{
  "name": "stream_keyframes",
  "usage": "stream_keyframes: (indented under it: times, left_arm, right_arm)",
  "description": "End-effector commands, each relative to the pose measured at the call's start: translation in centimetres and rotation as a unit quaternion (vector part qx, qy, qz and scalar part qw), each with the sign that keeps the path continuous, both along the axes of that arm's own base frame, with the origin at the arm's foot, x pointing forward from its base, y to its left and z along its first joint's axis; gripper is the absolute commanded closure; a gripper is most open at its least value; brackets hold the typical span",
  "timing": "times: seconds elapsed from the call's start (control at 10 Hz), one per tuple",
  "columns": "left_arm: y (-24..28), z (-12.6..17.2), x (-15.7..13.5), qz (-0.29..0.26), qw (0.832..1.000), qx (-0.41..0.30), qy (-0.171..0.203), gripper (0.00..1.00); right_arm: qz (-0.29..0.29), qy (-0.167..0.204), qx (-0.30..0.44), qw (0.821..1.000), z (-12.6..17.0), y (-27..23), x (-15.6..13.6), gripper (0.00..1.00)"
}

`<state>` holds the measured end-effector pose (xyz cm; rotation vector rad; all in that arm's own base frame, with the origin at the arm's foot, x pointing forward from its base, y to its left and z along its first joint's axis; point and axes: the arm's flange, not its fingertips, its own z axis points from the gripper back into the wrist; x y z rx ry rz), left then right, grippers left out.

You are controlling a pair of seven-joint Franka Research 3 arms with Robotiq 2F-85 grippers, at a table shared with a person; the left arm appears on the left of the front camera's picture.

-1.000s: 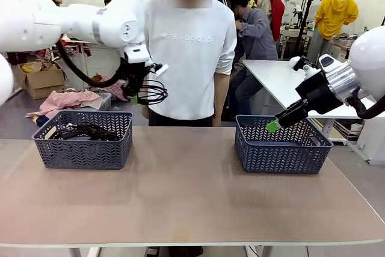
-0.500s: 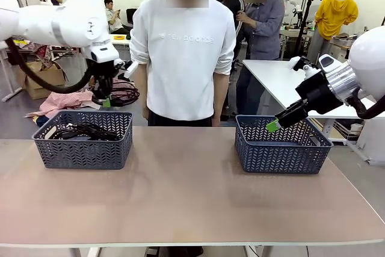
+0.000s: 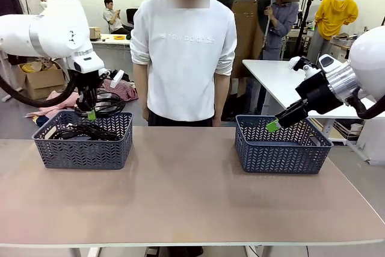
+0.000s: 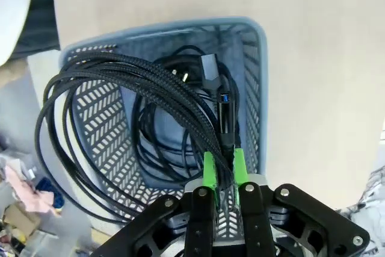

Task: Organize the cables according to human instructions.
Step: Pick up a bundle of cables and place it in the basket indicated by the human.

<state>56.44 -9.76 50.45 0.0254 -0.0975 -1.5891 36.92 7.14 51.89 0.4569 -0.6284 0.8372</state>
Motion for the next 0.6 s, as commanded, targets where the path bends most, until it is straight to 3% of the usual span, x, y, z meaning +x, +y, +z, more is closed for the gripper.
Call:
stream_keyframes:
  times: [0.0, 0.4, 0.5]
  left_arm:
    - [-0.1, -0.5, -0.8, 0.022, 1.0, -0.006, -0.001, 1.0]
    - [0.0, -2.1, -0.6, 0.031, 0.999, -0.008, 0.008, 1.0]
    - [0.1, -2.1, -0.5, 0.036, 0.999, -0.005, 0.007, 0.69]
  right_arm:
    - [0.012, -0.007, 0.015, 1.0, -0.3, 0.0, 0.3, 0.0]
    - [0.012, -0.007, 0.015, 1.0, -0.3, 0.0, 0.3, 0.0]
    - [0.012, -0.007, 0.015, 1.0, -0.3, 0.0, 0.3, 0.0]
